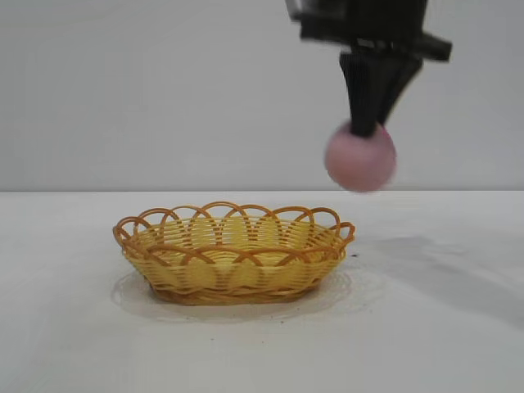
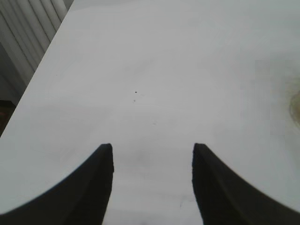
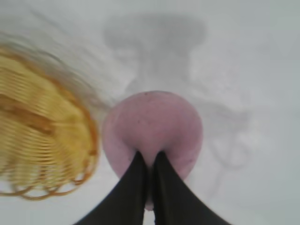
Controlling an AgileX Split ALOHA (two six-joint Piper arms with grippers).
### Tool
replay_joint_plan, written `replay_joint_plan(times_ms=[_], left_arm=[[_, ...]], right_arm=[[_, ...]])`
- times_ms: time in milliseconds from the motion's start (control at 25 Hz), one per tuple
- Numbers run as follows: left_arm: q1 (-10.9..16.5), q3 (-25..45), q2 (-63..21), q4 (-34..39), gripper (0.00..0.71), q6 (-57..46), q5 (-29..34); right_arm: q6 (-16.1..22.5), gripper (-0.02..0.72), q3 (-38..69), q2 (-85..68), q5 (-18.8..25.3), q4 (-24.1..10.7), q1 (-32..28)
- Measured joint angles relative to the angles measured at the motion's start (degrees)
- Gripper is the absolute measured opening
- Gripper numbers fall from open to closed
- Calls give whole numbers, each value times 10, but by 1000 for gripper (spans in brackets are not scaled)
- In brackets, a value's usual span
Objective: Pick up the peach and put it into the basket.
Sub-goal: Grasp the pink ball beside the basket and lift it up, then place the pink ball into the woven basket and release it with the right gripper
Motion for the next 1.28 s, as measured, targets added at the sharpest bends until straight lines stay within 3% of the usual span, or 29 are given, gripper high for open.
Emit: replay_joint_plan(times_ms=[240, 400, 600, 640, 680, 720, 880, 1000, 1080, 1280], left_arm=[[0, 0, 0, 0, 329, 0, 0], [0, 0, 0, 0, 329, 0, 0], [0, 0, 0, 0, 329, 0, 0], [0, 0, 0, 0, 329, 0, 0], [0, 0, 0, 0, 329, 0, 0], [0, 0, 0, 0, 329, 0, 0], [0, 0, 0, 0, 329, 0, 0], [0, 0, 0, 0, 329, 0, 0], [0, 0, 0, 0, 329, 0, 0], [0, 0, 0, 0, 329, 0, 0]], right_arm=[[38, 0, 0, 53, -27, 9, 37], [42, 0, 0, 98, -56, 11, 42], [42, 0, 0, 113, -60, 11, 42], [42, 55, 0, 113, -60, 11, 42], [42, 55, 0, 111, -59, 10, 42], [42, 130, 0, 110, -55, 9, 42], [42, 302, 0, 86, -45, 0, 42], [43, 302, 0, 50, -47, -9, 42], [59, 342, 0, 23, -47, -29, 42], [152, 328, 12, -25, -34, -138, -2]])
